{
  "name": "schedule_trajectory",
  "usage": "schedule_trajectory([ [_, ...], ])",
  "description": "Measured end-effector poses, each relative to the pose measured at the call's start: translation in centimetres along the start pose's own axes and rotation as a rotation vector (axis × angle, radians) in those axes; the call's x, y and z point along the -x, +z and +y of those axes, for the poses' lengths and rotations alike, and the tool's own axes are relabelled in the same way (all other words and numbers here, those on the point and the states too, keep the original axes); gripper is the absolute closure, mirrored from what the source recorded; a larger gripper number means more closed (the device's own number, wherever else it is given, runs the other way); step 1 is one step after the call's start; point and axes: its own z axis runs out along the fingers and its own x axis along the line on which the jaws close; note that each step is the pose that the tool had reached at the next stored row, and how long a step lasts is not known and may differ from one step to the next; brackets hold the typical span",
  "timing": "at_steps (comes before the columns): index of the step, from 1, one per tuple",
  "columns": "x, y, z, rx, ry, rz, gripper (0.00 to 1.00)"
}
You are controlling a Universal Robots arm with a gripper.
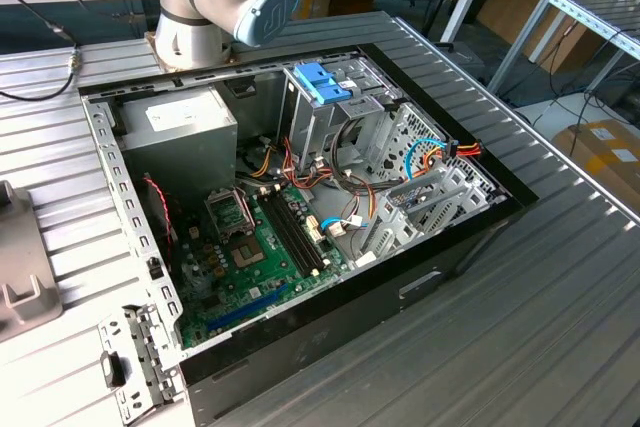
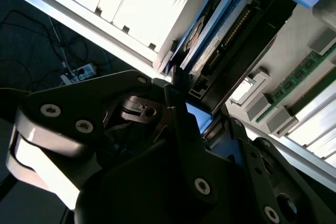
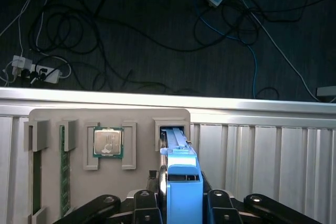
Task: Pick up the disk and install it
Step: 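Pick up the disk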
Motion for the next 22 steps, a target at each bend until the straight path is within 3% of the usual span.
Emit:
schedule_trajectory([
  [22, 0.22, -2.92, 0.11, -0.0008, -0.001, -0.0156, 0.63],
])
